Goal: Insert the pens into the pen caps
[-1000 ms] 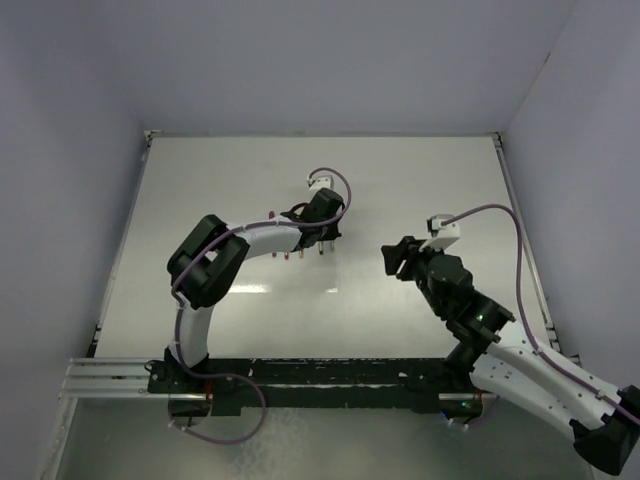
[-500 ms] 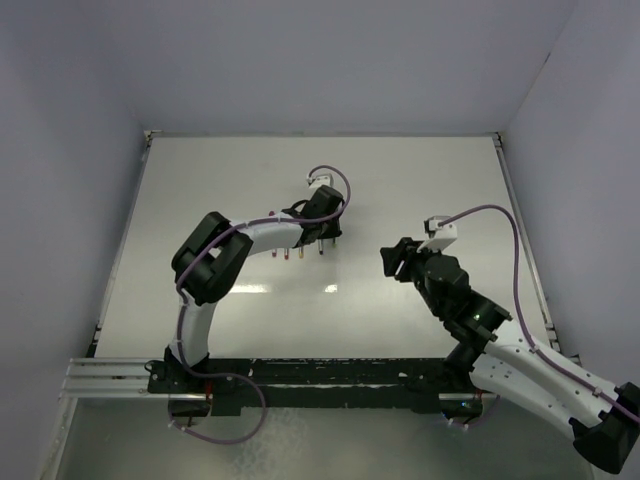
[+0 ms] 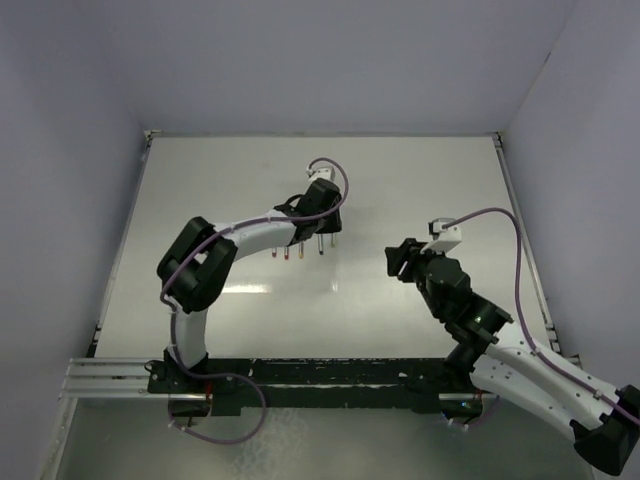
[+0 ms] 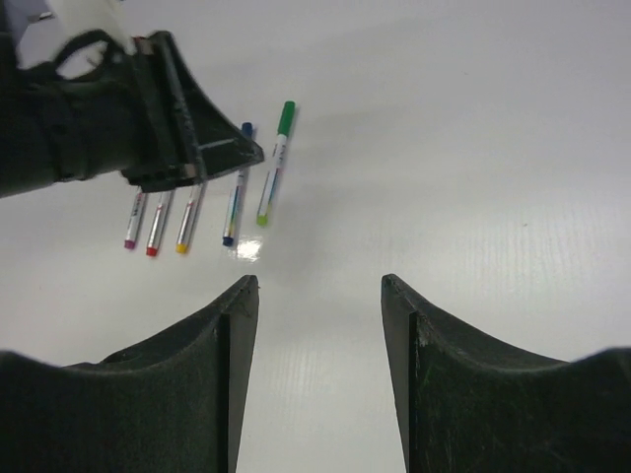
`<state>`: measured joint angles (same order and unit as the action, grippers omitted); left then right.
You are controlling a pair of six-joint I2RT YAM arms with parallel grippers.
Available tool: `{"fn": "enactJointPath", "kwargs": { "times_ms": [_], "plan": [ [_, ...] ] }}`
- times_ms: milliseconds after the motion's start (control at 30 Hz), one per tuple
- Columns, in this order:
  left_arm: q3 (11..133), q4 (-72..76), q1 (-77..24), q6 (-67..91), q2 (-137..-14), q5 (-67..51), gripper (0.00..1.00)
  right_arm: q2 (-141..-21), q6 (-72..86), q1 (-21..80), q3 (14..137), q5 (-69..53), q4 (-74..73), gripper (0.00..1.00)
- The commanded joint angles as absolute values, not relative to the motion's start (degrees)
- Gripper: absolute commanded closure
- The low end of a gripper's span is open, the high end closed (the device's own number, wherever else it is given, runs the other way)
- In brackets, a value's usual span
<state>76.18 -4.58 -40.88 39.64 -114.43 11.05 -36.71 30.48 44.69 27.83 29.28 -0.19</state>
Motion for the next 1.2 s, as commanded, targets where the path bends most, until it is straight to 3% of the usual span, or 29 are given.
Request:
{"fn": "enactJointPath", "kwargs": {
  "times_ms": [0,67,167,200,233,267,567,733,1167],
  "plan": [
    [74.29,-2.37,-40.53,35.35,-102.37,11.59,0.64,-34.33,30.75,44.72,27.5,38.02,-1.33,0.45],
    [70.55,-1.12,-40.48,33.83,-97.85,13.27,0.59,-33.27,30.42,44.48,27.7,41.55,-3.67,0.44],
    [63.96,0.34,-39.92,32.07,-90.71,15.72,0.42,-31.04,30.06,43.43,28.11,46.39,-7.45,0.44],
    [61.74,-0.22,-39.36,31.85,-88.4,16.42,0.33,-30.29,29.94,42.99,28.2,47.7,-8.61,0.44],
    [60.37,-1.62,-38.56,31.93,-86.05,17.08,0.11,-29.18,29.78,42.51,28.2,49.13,-9.6,0.44],
    [59.25,-3.14,-37.69,32.3,-83.9,18.27,0.01,-28.16,29.6,42.13,28.09,50.42,-10.37,0.44],
    [50.93,-17.62,-33.32,32.88,-63.43,32.41,0.01,-17.5,39.62,40.73,28.78,63.92,-24.04,0.43],
    [49.86,-24.37,-33.31,37.15,-56.11,37.09,0.01,-11.01,42.32,40.69,27.59,64.69,-27.25,0.42],
    [49.97,-39.86,-33.28,49.14,-49.96,48.7,0.01,-18.45,42.48,40.7,29.81,64.05,-27.58,0.42]
  ]
}}
